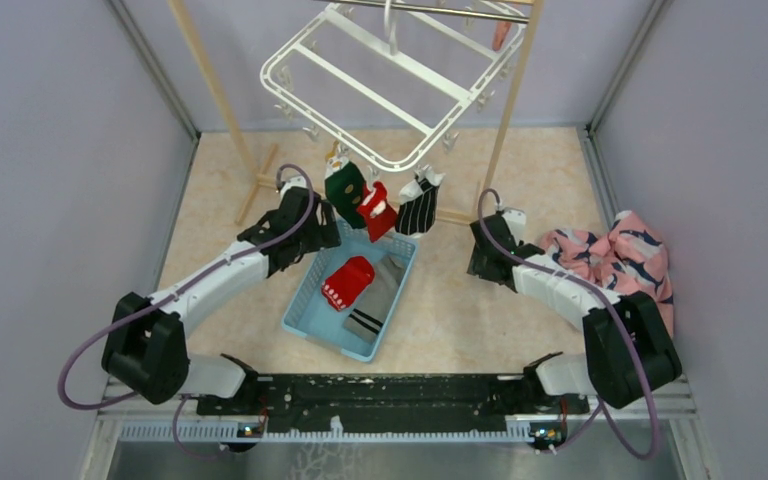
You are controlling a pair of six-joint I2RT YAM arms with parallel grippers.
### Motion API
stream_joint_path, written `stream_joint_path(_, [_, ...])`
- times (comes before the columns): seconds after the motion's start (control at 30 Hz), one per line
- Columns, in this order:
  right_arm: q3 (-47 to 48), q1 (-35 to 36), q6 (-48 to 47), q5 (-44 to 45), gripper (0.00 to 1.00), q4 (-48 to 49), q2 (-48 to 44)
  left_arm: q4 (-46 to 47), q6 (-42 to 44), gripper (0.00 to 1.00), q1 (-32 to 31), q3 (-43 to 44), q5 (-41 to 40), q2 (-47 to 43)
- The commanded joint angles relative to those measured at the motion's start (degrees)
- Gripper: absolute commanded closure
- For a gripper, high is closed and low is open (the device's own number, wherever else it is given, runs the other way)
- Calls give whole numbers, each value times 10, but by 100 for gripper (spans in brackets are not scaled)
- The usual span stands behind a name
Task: Clip the socks to the hanger
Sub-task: Move the clothesline to the center of the board.
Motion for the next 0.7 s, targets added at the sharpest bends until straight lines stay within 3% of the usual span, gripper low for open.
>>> stream_joint_path(0.0, [-9,8,5,-5,51,50,24,-2,-5,2,-1,-10,-3,-36])
stream_joint_path(0.23, [3,9,19,3,66,48,55,-9,-5,2,-1,-11,-8,-50])
stream_joint_path(0.37, [-3,14,15,31,71,40,-25,-54,-23,2,-1,19,-71,-82])
stream_joint_path(0.43, [-11,14,-2,40,68,45,-98,-48,-2,2,0,24,-72,-115])
stream_joint_path(0.67, [19,14,-68,-1,52,49,-259,97,107,2,-1,-1,68,-278])
